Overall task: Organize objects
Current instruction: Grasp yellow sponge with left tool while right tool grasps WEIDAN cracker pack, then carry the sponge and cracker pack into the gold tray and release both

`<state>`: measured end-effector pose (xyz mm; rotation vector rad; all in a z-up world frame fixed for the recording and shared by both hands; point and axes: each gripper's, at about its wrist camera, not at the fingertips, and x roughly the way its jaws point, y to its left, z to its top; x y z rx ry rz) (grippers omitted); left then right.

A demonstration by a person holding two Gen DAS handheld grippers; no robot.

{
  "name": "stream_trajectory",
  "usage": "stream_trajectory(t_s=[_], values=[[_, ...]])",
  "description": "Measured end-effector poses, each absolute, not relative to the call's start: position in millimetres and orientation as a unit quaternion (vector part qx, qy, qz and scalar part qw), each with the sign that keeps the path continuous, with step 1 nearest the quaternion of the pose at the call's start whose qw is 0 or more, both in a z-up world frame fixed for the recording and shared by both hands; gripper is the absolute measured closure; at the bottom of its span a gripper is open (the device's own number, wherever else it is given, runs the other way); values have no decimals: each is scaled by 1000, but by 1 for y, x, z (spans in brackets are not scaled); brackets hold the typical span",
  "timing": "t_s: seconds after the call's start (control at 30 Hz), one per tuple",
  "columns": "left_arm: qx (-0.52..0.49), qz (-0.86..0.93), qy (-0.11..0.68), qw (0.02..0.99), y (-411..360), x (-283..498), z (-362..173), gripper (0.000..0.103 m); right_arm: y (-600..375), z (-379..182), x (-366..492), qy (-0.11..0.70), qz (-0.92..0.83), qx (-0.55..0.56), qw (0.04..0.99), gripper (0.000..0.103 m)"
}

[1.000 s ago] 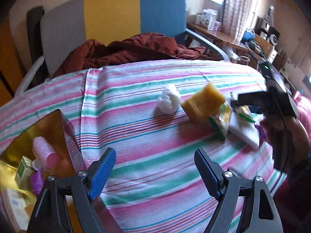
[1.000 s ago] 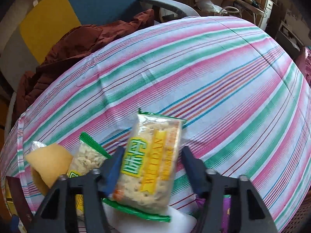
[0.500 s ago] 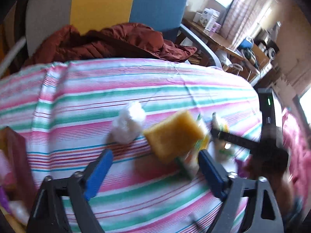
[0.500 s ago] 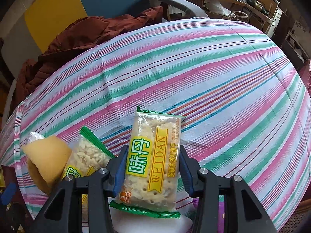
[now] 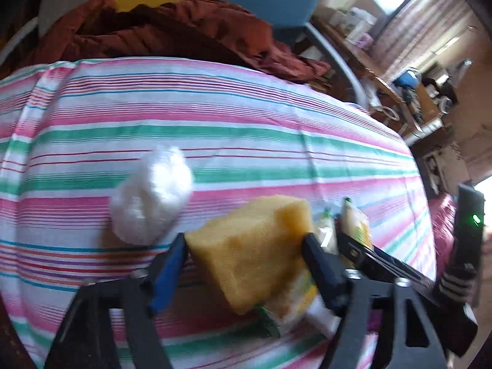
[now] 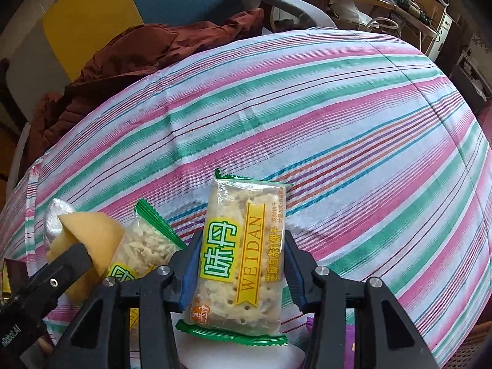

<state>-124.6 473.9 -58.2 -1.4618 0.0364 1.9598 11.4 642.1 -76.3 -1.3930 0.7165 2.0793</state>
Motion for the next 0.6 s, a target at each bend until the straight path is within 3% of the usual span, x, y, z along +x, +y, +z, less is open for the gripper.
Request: stream_trajectory(t_s=[0.03,0.13,0.6], values=[[-548,762,30,344,474,-119,-53,46,642,-74,12,266,774,-512,263,55],[-515,772,52,368,465,-106,-41,58,638,-63,12,256,788,-495,262,55],[-475,797,51,370,380,-66,-29,62,634,-48,4,253,820,-450,247,55]])
